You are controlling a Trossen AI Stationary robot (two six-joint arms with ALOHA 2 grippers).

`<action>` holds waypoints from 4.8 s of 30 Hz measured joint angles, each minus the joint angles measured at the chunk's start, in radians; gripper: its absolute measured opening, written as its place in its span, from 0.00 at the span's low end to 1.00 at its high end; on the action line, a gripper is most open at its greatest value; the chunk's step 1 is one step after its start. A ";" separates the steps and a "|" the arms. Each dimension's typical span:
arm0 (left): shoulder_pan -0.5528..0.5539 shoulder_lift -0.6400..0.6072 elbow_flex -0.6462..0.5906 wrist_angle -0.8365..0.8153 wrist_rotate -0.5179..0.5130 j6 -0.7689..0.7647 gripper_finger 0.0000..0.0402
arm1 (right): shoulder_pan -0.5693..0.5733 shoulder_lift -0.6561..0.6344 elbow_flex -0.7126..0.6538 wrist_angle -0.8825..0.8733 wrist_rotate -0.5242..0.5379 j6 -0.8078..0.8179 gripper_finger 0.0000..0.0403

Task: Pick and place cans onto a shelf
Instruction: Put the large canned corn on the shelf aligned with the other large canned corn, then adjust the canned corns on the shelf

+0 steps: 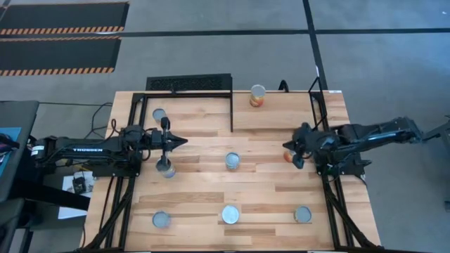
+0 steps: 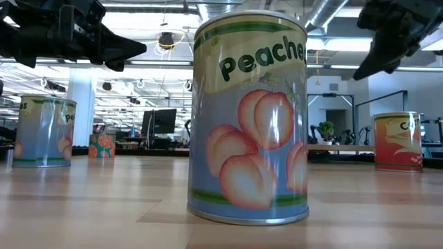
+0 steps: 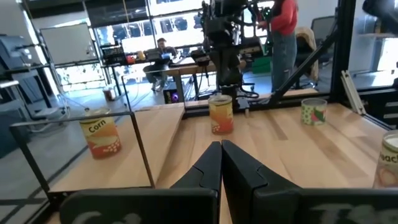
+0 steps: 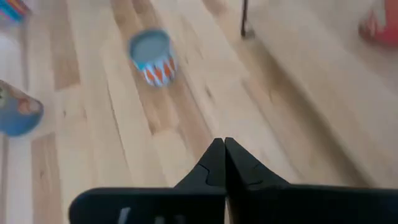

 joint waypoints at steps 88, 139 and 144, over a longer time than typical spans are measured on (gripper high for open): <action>0.000 0.000 0.001 0.058 -0.069 0.016 0.00 | -0.488 1.124 0.948 -0.291 -0.059 -0.758 0.02; 0.000 0.000 0.001 0.057 -0.069 0.004 0.00 | -0.908 0.897 0.402 0.309 -0.094 -0.496 0.01; 0.000 0.000 0.001 0.057 -0.069 0.002 0.00 | -0.904 0.924 0.402 0.384 -0.133 -0.486 0.01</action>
